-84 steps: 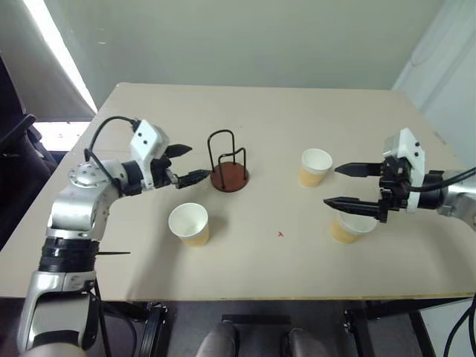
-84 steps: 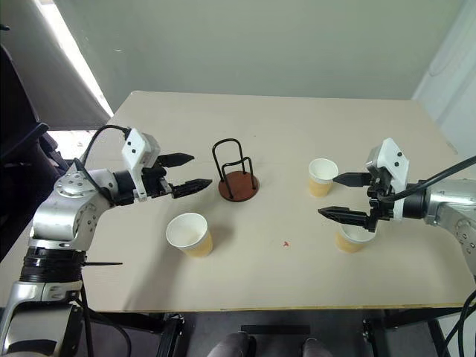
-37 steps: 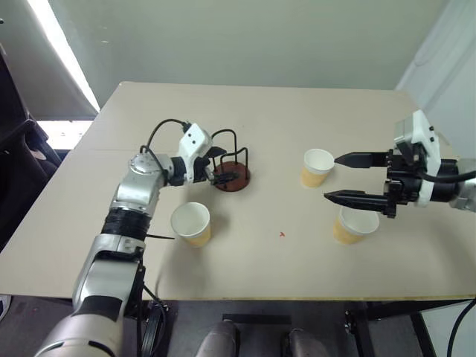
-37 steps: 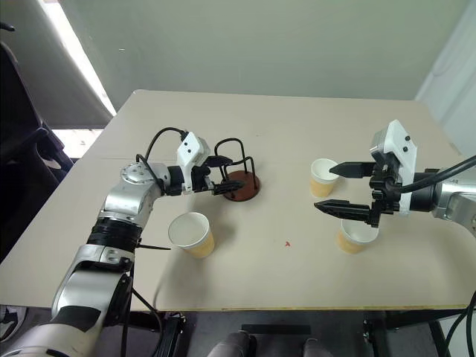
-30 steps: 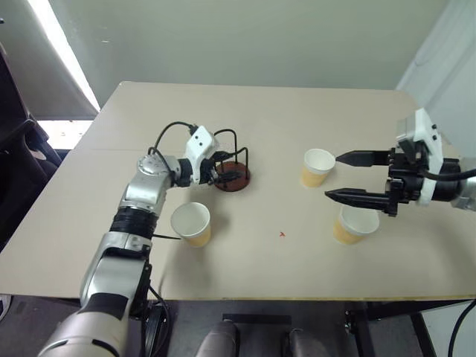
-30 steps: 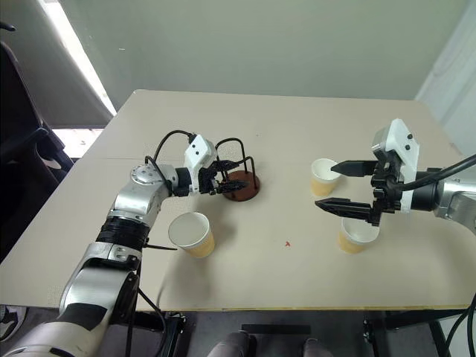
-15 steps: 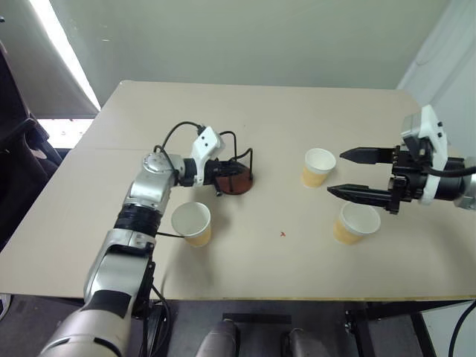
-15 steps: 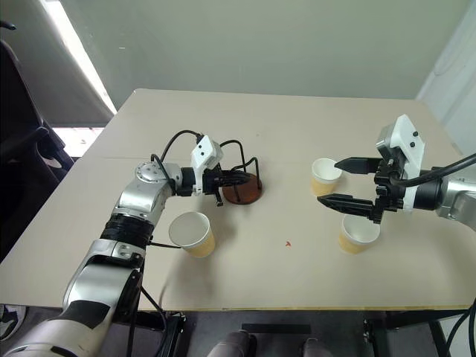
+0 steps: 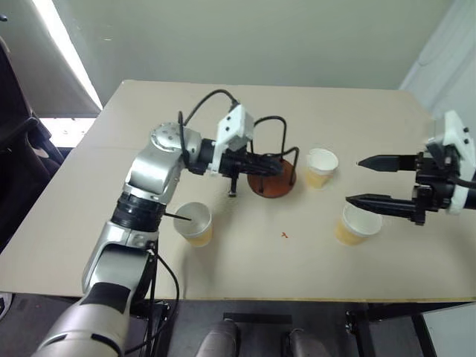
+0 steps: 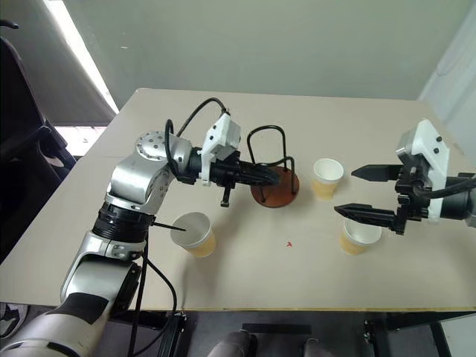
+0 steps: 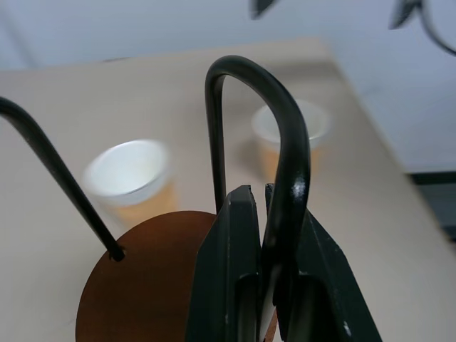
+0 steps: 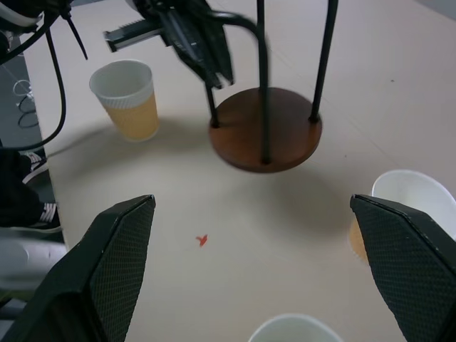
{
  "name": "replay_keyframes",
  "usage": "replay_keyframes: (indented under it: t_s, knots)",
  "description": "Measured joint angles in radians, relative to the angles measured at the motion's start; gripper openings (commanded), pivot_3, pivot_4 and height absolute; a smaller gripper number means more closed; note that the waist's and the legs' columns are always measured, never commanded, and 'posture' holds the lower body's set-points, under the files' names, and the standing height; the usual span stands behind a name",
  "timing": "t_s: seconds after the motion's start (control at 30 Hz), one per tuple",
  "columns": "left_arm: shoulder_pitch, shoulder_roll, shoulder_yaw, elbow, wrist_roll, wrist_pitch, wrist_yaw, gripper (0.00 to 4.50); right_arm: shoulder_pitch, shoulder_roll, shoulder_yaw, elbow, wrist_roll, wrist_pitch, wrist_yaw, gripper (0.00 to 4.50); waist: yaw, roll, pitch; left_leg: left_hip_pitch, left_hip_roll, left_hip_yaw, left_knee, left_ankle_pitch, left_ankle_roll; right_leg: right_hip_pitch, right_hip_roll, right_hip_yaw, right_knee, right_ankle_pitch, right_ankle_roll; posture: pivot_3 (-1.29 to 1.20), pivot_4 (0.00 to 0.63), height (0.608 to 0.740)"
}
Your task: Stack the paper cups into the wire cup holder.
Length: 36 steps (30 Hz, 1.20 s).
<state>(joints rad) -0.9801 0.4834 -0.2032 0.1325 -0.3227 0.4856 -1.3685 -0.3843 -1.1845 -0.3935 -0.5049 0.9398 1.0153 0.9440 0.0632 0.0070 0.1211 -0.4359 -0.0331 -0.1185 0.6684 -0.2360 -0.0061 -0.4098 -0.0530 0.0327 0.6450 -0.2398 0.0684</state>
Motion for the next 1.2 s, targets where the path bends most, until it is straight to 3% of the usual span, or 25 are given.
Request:
replay_keyframes:
  t_s: [0.53, 1.2]
  knots:
    - [0.11, -0.043, -0.158, -0.072, 0.005, 0.014, -0.004, 0.05, 0.146, -0.017, -0.182, -0.117, 0.079, 0.075, -0.029, 4.5, 0.003, 0.0, 0.0, 0.0, 0.0, 0.0, 0.004, -0.001, 0.001, 0.002, 0.0, 0.0, 0.001, 0.0, 0.001, 0.0, 0.15, 0.74]
    - [0.156, -0.051, -0.216, -0.077, 0.049, -0.054, -0.019, 0.05, 0.29, -0.069, -0.215, -0.167, 0.041, 0.035, 0.045, 4.5, 0.002, 0.0, 0.0, 0.0, 0.0, 0.0, 0.006, -0.001, 0.002, 0.003, 0.0, 0.0, 0.001, 0.001, 0.002, 0.0, 0.15, 0.74]
